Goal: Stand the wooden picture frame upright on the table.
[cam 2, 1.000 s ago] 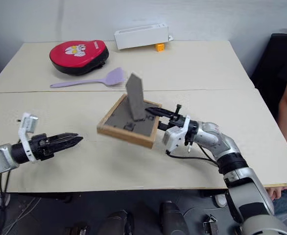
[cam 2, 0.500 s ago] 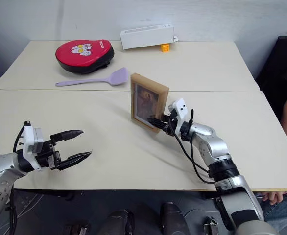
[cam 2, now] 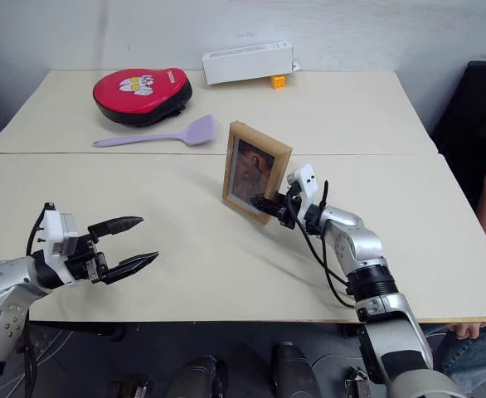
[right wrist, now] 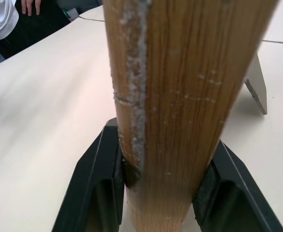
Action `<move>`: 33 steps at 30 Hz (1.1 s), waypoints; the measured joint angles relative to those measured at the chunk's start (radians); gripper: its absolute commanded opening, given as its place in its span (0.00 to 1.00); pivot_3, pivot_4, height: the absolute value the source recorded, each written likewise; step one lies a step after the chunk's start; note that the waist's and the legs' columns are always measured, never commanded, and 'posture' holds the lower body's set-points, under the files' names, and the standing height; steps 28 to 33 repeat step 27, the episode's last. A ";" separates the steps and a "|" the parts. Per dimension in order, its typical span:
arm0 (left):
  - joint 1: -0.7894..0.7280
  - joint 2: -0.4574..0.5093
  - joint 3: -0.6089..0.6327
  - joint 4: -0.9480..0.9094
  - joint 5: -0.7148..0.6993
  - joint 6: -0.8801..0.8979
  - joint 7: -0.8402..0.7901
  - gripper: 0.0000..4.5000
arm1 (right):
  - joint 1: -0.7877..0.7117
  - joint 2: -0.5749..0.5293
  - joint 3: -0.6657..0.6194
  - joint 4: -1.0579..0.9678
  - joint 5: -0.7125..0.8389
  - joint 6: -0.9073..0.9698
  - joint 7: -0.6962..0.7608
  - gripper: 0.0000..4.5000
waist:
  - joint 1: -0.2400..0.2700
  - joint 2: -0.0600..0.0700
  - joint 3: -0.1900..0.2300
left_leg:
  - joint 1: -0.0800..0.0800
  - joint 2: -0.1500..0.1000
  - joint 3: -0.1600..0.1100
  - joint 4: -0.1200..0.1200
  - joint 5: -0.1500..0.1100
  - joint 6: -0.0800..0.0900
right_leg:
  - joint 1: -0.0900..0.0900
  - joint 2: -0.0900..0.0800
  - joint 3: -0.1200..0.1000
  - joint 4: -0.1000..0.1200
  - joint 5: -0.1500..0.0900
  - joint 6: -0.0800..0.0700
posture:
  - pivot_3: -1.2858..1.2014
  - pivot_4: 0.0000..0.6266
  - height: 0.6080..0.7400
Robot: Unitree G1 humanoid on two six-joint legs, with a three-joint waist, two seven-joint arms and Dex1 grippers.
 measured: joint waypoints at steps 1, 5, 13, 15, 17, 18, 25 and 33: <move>0.000 -0.002 0.000 0.000 0.002 0.000 0.000 1.00 | 0.002 0.000 -0.001 0.000 -0.003 0.004 -0.001 0.63 | 0.000 0.000 0.000 | 0.000 0.000 0.000 0.000 0.000 0.000 | 0.000 0.000 0.000 0.000 0.000 0.000 | 0.52 0.24 1.00; 0.000 -0.010 0.000 0.000 0.017 -0.001 0.008 1.00 | 0.004 -0.003 -0.003 -0.005 -0.048 -0.023 0.013 0.94 | 0.000 0.000 0.000 | 0.000 0.000 0.000 0.000 0.000 0.000 | 0.000 0.000 0.000 0.000 0.000 0.000 | 0.52 0.24 1.00; 0.003 -0.018 0.002 0.003 0.025 -0.005 0.007 1.00 | 0.068 -0.036 -0.020 -0.118 -0.076 -0.060 0.087 1.00 | 0.001 0.000 0.000 | 0.000 0.000 0.000 -0.001 0.000 0.000 | 0.000 0.000 0.000 0.000 0.000 0.000 | 0.52 0.24 1.00; 0.011 -0.018 0.005 0.004 0.029 -0.005 0.006 1.00 | 0.093 -0.059 -0.020 -0.147 -0.083 -0.057 0.103 1.00 | 0.002 0.000 0.000 | 0.000 0.000 0.000 -0.001 0.000 0.000 | 0.000 0.000 0.000 0.000 0.000 0.000 | 0.52 0.24 1.00; 0.035 -0.017 0.024 0.007 0.041 -0.018 -0.004 1.00 | 0.138 -0.100 -0.025 -0.195 -0.083 -0.068 0.137 1.00 | 0.003 0.000 0.000 | 0.000 0.000 0.000 -0.001 0.000 0.000 | 0.000 0.000 0.000 -0.001 0.000 0.000 | 0.52 0.24 1.00; 0.043 -0.012 0.030 0.009 0.052 -0.029 -0.008 1.00 | 0.161 -0.119 -0.033 -0.211 -0.082 -0.097 0.160 1.00 | 0.004 0.000 0.000 | 0.000 0.000 0.000 -0.001 -0.001 0.001 | 0.000 0.000 0.000 -0.001 0.000 0.000 | 0.52 0.24 1.00; 0.141 0.048 0.119 0.138 0.203 -0.188 -0.046 1.00 | 0.443 -0.389 -0.191 -0.224 -0.144 -0.705 0.474 1.00 | 0.007 0.000 0.000 | 0.003 -0.001 0.001 -0.002 -0.005 0.008 | 0.004 0.000 0.000 -0.006 0.000 0.001 | 0.52 0.24 1.00; 0.148 0.048 0.120 0.157 0.216 -0.213 -0.052 1.00 | 0.497 -0.393 -0.199 -0.217 -0.154 -0.800 0.502 1.00 | 0.000 0.000 0.000 | 0.005 0.000 0.002 -0.002 -0.005 0.008 | 0.005 0.001 0.001 -0.005 0.000 0.001 | 0.52 0.24 1.00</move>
